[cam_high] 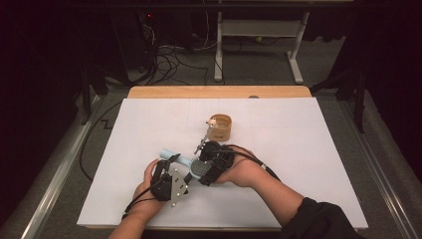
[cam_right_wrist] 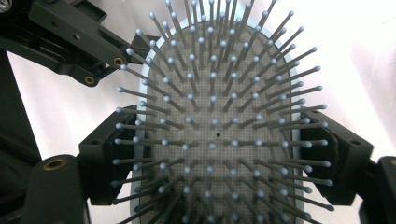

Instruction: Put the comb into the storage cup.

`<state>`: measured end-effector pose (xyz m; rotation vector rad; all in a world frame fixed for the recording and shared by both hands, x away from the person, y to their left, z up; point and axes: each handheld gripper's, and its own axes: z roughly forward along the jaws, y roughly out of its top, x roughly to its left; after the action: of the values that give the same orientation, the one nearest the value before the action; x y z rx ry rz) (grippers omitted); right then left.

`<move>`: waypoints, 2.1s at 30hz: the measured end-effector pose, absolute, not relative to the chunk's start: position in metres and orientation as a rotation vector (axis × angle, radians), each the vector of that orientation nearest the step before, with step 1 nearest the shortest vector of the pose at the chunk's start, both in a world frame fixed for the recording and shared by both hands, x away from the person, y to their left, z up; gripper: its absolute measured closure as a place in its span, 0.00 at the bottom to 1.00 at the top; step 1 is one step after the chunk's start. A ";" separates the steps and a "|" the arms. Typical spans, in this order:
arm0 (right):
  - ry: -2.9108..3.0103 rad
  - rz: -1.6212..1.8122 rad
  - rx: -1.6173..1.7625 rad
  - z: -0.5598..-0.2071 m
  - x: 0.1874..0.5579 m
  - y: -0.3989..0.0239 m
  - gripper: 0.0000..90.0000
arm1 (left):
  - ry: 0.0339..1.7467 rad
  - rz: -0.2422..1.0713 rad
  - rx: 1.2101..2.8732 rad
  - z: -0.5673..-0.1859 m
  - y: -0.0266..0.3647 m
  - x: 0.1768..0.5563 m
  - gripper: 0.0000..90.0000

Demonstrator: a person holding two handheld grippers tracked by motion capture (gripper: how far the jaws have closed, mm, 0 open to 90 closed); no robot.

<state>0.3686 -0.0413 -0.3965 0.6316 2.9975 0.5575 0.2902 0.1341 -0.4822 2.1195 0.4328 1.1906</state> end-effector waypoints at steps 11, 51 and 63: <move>3.002 0.552 0.631 -0.398 0.368 -0.039 0.23 | 0.428 1.212 2.116 -0.483 0.136 0.290 0.37; 3.010 0.568 0.628 -0.395 0.369 -0.030 0.23 | 0.290 1.338 2.133 -0.485 0.131 0.282 0.61; 3.009 0.572 0.641 -0.395 0.369 -0.029 0.23 | 0.265 1.347 2.134 -0.486 0.130 0.282 0.63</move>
<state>0.3691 -0.0291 -0.3953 0.6405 3.0090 0.5724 0.2818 0.1299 -0.4861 2.1345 0.2650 1.3471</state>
